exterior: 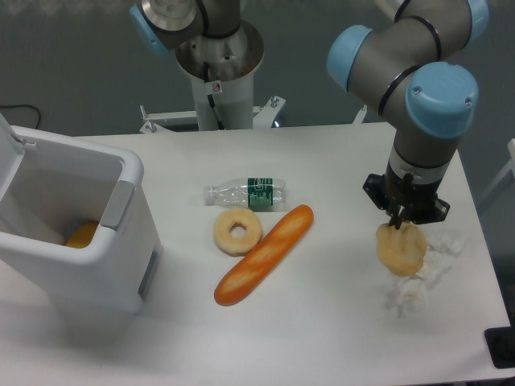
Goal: Place the round bread in the trash can
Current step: 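Carry the held round bread over the table toward the trash can, then move the gripper above the trash can opening with the bread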
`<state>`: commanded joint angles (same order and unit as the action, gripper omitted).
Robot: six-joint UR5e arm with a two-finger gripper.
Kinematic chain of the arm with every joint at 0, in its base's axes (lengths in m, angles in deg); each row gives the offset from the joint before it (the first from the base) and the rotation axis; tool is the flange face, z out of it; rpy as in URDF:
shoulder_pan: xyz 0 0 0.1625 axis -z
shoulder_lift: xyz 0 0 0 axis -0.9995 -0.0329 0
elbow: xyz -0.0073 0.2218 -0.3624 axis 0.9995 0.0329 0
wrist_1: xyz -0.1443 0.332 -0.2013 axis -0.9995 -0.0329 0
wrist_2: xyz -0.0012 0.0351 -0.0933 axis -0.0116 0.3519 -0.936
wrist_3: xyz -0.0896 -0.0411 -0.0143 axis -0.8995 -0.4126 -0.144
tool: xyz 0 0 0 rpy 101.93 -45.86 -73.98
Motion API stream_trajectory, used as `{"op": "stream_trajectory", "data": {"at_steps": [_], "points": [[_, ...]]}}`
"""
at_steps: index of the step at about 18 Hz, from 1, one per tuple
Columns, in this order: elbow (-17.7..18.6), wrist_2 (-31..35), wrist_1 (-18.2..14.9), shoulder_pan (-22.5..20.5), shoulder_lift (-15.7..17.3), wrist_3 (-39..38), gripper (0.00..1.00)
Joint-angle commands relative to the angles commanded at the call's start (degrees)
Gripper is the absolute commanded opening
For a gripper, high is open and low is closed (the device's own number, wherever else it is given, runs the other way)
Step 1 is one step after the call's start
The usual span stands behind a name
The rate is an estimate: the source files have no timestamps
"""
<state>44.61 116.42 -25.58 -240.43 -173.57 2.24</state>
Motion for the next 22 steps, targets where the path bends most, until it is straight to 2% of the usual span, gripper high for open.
{"op": "stream_trajectory", "data": {"at_steps": [4,6,10,15,19,22], "points": [[0.0,-0.09,-0.35,0.7,1.84,-0.17,0.0],[0.09,-0.26,-0.96,2.63,3.59,-1.23,0.0],[3.33,-4.99,-1.93,5.97,8.77,-5.52,0.0],[4.83,-8.26,-2.2,11.24,14.05,-11.76,0.0],[4.92,-13.61,-2.02,13.97,15.55,-14.5,0.0],[4.92,-15.11,-1.93,16.68,16.96,-18.35,0.0]]}}
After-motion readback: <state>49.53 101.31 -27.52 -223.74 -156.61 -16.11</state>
